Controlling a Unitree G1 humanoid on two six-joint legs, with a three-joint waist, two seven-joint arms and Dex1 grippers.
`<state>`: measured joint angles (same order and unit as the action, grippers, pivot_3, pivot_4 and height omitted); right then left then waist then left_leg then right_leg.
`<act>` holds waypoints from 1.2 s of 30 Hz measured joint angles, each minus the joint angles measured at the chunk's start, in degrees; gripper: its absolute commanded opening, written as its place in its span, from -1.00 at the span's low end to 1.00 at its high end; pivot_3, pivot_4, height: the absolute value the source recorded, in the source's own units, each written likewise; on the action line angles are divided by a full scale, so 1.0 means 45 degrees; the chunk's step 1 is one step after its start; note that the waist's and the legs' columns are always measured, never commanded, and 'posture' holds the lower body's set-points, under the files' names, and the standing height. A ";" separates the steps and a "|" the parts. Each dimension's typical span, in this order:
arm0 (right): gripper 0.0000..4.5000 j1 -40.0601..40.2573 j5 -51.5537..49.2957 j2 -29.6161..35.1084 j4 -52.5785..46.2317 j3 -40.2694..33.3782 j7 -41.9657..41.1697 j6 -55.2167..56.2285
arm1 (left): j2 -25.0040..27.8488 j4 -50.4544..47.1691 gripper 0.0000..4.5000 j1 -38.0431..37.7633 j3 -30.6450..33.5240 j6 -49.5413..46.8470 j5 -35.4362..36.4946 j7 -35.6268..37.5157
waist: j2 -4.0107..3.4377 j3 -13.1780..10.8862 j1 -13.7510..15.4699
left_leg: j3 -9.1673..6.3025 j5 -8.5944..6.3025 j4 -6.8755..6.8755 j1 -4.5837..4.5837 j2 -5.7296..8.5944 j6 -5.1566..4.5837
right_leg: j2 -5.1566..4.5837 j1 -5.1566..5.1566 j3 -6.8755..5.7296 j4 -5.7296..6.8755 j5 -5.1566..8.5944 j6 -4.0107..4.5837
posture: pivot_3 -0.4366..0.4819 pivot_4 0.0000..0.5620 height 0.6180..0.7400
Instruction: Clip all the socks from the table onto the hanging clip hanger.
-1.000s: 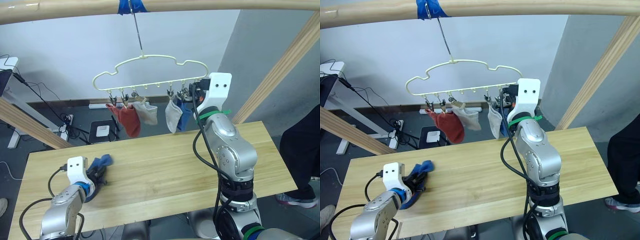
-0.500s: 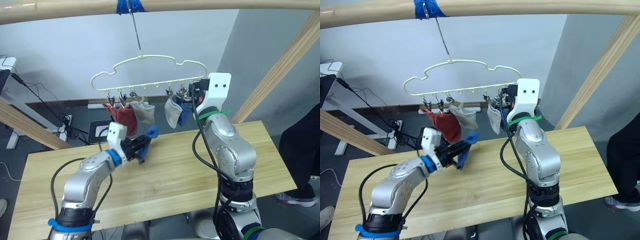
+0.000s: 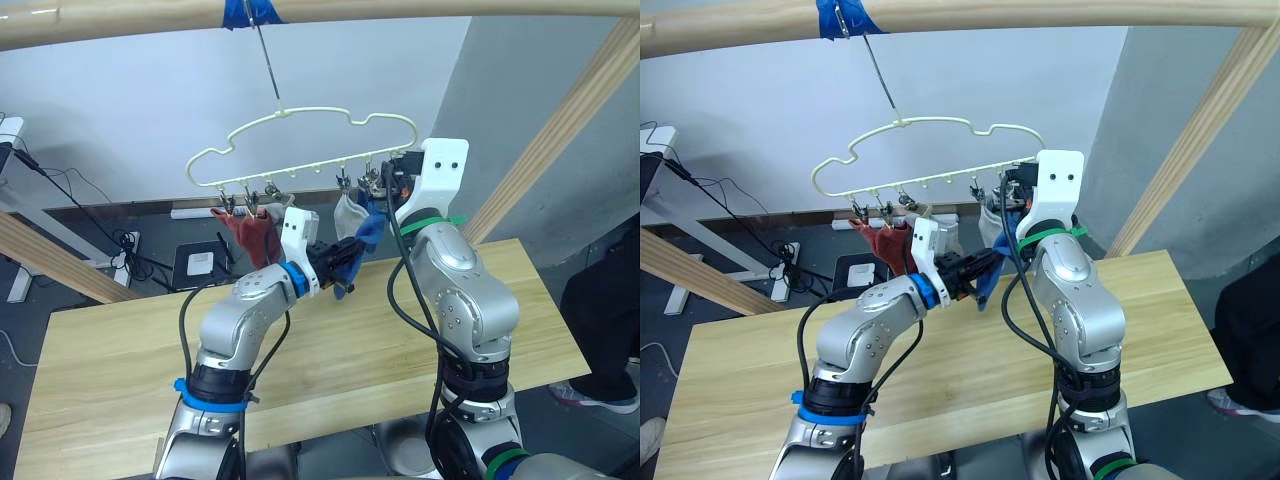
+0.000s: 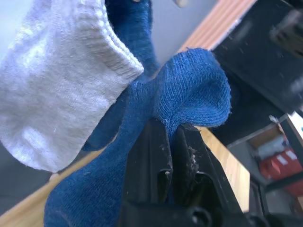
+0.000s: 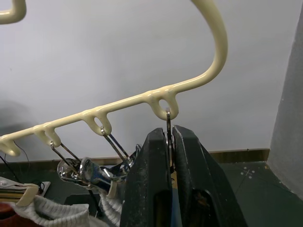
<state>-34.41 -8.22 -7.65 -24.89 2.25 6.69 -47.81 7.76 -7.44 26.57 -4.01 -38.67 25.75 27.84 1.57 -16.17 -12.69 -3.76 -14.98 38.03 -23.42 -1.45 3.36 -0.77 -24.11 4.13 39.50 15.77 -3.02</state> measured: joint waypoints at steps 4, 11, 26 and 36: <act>-1.00 -0.0002 0.0002 -0.0002 -0.0029 0.0002 0.0013 -0.0082 | -0.0596 0.0522 -1.00 0.0339 0.0003 0.0378 -0.0087 -0.0414 | 0.0000 0.0000 -0.0006 | 0.0002 0.0000 -0.0003 -0.0001 0.0000 0.0000 | 0.0000 0.0001 0.0001 -0.0008 0.0000 0.0000 | -0.77 -0.10 1.00; -1.00 -0.0002 0.0009 -0.0003 -0.0040 0.0008 0.0021 -0.0150 | -0.1449 0.1142 -1.00 0.0725 0.0109 0.0751 -0.0179 -0.1236 | 0.0000 0.0000 -0.0010 | 0.0002 0.0000 -0.0002 -0.0006 0.0007 0.0000 | -0.0003 0.0002 0.0001 -0.0016 0.0000 0.0000 | -0.78 -0.11 1.00; -1.00 0.0000 0.0056 0.0002 -0.0053 0.0049 -0.0022 -0.0190 | -0.1819 0.1695 -1.00 0.1211 0.0503 0.1191 -0.0263 -0.1711 | 0.0001 0.0000 -0.0023 | 0.0001 0.0000 -0.0004 -0.0011 0.0028 0.0000 | 0.0000 0.0001 -0.0002 -0.0025 0.0000 -0.0001 | -0.78 -0.12 1.00; 0.02 0.0132 0.0074 0.0001 -0.0133 0.0116 -0.0027 -0.0210 | -0.1810 0.1789 -1.00 0.1286 0.0495 0.1262 -0.0266 -0.1624 | 0.0000 0.0000 -0.0035 | 0.0001 0.0000 -0.0005 -0.0011 0.0026 0.0000 | 0.0000 0.0001 -0.0003 -0.0026 0.0000 -0.0001 | -0.78 -0.12 1.00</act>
<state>-33.82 -7.89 -7.64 -25.49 2.77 6.57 -48.75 -0.39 0.61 32.35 -1.79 -33.00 24.55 20.53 1.57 -16.17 -12.85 -3.76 -14.98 38.01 -23.48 -1.34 3.36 -0.77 -24.10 4.12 39.39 15.77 -3.02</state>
